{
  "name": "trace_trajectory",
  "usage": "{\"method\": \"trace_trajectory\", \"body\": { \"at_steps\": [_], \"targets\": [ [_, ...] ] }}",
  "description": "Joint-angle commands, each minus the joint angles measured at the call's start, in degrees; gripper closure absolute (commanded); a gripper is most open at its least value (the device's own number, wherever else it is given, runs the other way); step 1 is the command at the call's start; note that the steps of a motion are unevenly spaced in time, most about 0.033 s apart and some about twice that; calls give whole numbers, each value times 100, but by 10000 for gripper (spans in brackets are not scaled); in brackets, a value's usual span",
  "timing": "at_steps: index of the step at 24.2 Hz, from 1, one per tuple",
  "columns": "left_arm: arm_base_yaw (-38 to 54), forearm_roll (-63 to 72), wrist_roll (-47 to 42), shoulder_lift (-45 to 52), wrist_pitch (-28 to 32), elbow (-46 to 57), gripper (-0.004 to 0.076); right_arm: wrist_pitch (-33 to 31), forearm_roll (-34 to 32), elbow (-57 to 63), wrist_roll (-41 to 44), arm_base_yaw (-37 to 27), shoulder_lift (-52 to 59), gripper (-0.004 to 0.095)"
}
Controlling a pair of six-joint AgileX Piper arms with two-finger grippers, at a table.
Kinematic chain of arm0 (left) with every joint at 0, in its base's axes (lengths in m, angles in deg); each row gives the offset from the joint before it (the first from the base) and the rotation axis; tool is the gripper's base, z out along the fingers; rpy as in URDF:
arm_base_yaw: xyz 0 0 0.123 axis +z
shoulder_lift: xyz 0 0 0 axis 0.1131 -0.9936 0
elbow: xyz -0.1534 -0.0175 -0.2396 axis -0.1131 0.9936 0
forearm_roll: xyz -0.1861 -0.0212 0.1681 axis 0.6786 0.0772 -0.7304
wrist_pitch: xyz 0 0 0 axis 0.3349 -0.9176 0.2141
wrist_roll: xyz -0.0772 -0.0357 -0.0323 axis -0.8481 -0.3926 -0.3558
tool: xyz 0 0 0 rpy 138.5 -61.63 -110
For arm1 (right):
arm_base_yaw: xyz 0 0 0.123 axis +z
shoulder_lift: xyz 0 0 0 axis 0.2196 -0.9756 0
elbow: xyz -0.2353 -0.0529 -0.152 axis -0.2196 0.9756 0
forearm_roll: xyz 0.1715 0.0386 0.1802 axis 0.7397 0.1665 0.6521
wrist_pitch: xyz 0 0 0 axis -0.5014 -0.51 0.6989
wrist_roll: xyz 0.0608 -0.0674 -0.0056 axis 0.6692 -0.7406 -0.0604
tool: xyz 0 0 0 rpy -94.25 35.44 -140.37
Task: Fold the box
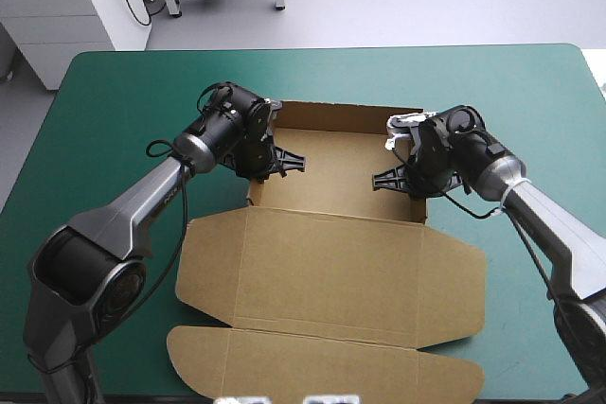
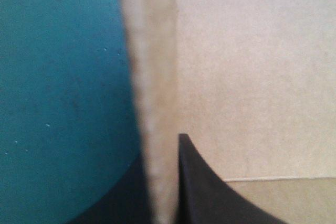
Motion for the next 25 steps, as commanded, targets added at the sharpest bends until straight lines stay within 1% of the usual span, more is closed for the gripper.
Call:
{"method": "trace_trajectory", "body": {
  "at_steps": [1, 3, 7, 9, 10, 11, 14, 16, 17, 18, 19, 21, 25],
  "targets": [
    [18, -178, 40, 315, -266, -83, 732, 43, 311, 45, -544, 48, 236, 928],
    [74, 115, 40, 292, -266, 12, 732, 122, 370, 45, -556, 48, 236, 928],
    [83, 261, 103, 233, -266, 53, 732, 122, 413, 45, -433, 48, 236, 925],
    [83, 251, 186, 233, -266, 53, 730, 109, 485, 45, -419, 48, 236, 902],
    [83, 251, 211, 233, -266, 53, 704, 109, 571, 45, -419, 48, 236, 833],
    [83, 264, 211, 233, -266, 53, 681, 109, 585, 45, -419, 48, 236, 791],
    [83, 405, 286, 233, -275, 53, 547, 88, 596, 45, -363, 48, 236, 600],
    [87, 447, 336, 233, -275, 36, 412, 104, 596, 35, -304, 48, 236, 439],
    [87, 459, 349, 233, -275, 25, 344, 151, 596, 34, -276, 48, 236, 377],
    [87, 405, 377, 233, -275, 13, 287, 203, 581, 21, -188, 48, 236, 307],
    [87, 405, 381, 233, -275, -16, 246, 249, 565, 21, -121, 48, 236, 247],
    [87, 371, 507, 233, -275, -107, 222, 272, 519, -55, -31, 48, 236, 170],
    [87, 50, 1321, 233, -275, -553, 253, 287, 362, -432, 230, 48, 236, 157]
  ]
}}
